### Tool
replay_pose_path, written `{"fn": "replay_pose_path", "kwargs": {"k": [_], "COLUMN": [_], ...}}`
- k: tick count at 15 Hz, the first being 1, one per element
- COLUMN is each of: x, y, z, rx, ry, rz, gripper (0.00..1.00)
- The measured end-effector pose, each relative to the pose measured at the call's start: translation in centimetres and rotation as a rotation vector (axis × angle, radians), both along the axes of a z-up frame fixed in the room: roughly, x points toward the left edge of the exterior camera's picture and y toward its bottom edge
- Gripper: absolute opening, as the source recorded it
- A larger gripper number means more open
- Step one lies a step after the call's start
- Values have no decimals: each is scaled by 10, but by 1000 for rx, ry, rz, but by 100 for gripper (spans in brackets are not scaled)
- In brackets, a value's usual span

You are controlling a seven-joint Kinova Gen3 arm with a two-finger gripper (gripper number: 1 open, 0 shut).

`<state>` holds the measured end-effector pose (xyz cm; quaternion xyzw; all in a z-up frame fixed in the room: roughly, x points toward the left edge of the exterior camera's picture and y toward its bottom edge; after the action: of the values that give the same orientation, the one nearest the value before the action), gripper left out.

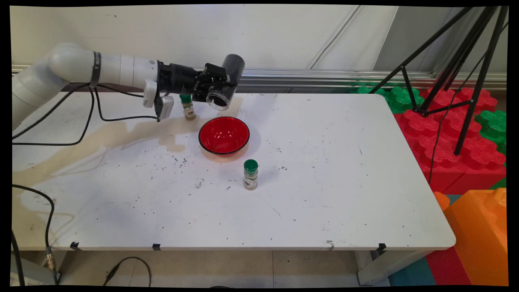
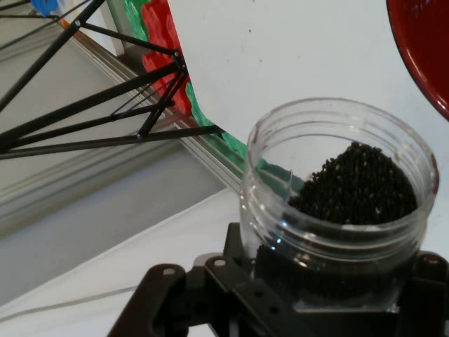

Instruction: Pour the black seasoning powder in the red bowl

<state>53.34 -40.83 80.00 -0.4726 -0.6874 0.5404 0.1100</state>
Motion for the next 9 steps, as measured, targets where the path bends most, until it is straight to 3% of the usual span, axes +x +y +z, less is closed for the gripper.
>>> {"fn": "replay_pose_path", "kwargs": {"k": [9], "x": [-3], "y": [2], "z": [1], "rx": [-71], "ry": [-49], "rz": [-38], "gripper": [0]}}
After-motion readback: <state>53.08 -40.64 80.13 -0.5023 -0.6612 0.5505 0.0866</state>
